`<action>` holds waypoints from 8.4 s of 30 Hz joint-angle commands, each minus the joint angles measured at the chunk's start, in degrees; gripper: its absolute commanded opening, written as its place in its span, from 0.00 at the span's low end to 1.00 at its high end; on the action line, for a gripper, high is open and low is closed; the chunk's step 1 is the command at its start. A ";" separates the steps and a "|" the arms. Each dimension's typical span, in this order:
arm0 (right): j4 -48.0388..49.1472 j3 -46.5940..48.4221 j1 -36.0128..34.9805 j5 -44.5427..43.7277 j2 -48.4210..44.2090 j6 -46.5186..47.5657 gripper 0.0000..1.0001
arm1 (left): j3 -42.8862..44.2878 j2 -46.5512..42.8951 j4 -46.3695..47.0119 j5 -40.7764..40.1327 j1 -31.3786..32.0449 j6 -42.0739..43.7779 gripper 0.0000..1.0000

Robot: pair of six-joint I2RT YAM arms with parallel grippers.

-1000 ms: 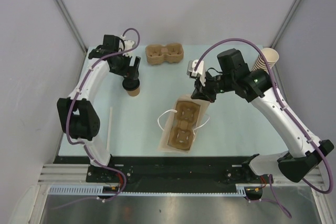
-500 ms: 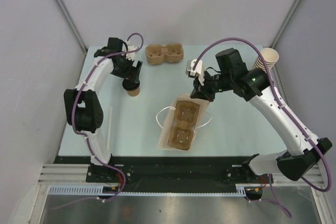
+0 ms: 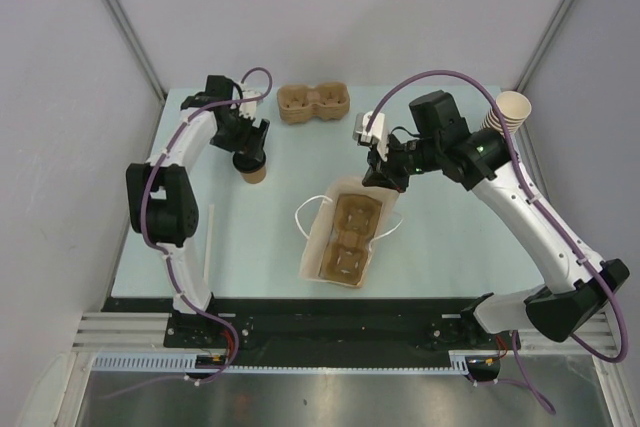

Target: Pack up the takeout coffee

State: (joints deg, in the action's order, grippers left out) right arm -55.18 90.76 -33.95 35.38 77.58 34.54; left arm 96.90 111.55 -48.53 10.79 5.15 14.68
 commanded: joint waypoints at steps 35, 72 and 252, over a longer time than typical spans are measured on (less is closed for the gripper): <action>-0.72 1.17 0.91 1.54 0.55 -0.71 0.00 | -3.04 -1.07 2.30 0.99 -1.10 -0.61 0.99; 4.99 -3.22 5.57 -0.57 -2.43 -15.46 0.00 | 14.53 -27.77 -13.69 20.15 9.59 7.47 0.34; 11.24 0.11 -3.92 7.08 5.47 14.57 0.75 | -23.16 -36.22 -2.18 5.03 56.73 29.00 0.22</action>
State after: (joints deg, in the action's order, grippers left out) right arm -42.30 87.24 -35.99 42.33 82.28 42.37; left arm 73.93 77.54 -50.52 14.31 61.41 41.93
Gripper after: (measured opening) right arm 0.768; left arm 0.827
